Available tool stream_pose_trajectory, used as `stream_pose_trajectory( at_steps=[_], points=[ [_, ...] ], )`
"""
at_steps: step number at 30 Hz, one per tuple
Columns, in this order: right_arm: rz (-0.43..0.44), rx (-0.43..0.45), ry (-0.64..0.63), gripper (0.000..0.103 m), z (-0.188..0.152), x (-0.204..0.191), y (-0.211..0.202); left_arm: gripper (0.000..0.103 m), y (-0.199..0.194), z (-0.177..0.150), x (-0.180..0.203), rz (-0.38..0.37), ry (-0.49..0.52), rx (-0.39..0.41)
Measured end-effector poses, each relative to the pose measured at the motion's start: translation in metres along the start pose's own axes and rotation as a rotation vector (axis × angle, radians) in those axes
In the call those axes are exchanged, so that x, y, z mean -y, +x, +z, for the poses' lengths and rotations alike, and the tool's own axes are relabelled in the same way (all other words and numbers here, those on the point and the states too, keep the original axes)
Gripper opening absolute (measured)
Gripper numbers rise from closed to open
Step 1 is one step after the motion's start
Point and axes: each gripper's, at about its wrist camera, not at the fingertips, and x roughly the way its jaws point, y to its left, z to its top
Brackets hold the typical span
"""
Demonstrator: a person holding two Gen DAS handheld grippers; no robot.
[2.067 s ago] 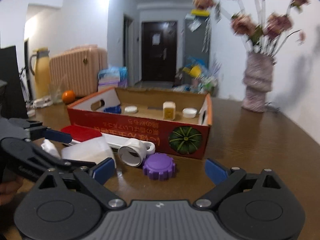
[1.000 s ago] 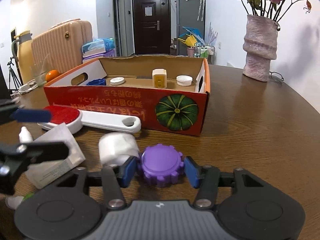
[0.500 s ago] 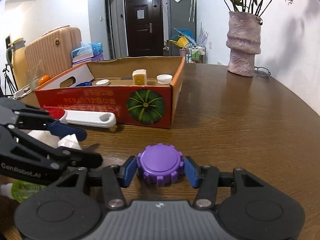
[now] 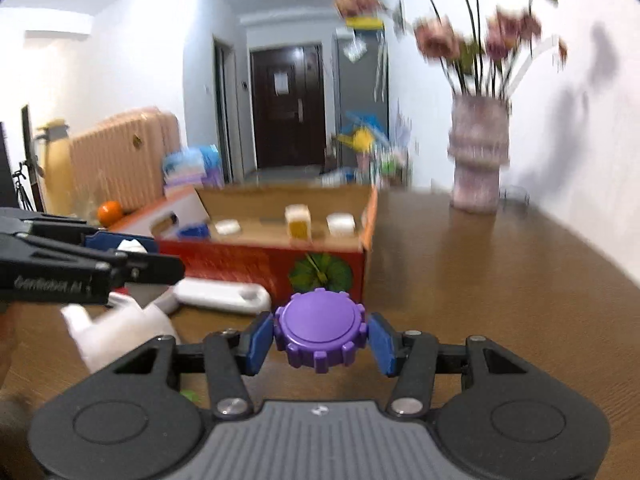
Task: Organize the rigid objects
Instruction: 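Grasp the purple gear-shaped cap with the right gripper while the left grasps the white tape roll, then carry the purple cap and tape roll over the box and open both grippers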
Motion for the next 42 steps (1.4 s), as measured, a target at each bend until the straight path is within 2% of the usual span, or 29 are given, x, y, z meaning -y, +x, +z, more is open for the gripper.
stream_pose_trajectory(
  at_steps=[4,12,17,24,31,34,36,39,42],
  points=[
    [0.021,0.097,-0.026,0.051,0.008,-0.028,-0.038,0.043,-0.06,-0.003,-0.006,0.109,-0.044,0.132],
    [0.062,0.209,-0.019,0.051,0.001,-0.088,-0.1,0.043,-0.154,-0.031,-0.025,0.185,-0.16,0.234],
    [0.071,0.267,0.001,0.051,-0.019,-0.119,-0.13,0.043,-0.192,-0.055,-0.028,0.152,-0.189,0.238],
    [0.075,0.263,-0.026,0.051,-0.037,-0.144,-0.152,0.043,-0.22,-0.072,-0.029,0.137,-0.215,0.271],
    [0.074,0.234,-0.027,0.051,-0.034,-0.142,-0.138,0.043,-0.196,-0.06,-0.037,0.126,-0.2,0.258],
    [0.076,0.205,-0.027,0.051,-0.017,-0.13,-0.114,0.043,-0.165,-0.039,-0.057,0.049,-0.237,0.224],
    [0.084,0.178,-0.023,0.051,-0.001,-0.118,-0.092,0.043,-0.133,-0.019,-0.076,0.003,-0.282,0.18],
    [0.088,0.133,-0.041,0.051,0.033,-0.1,-0.045,0.043,-0.077,0.01,-0.098,-0.009,-0.303,0.114],
    [0.107,0.084,-0.04,0.051,0.069,-0.083,0.009,0.043,-0.007,0.037,-0.122,-0.057,-0.352,0.004]
  ],
)
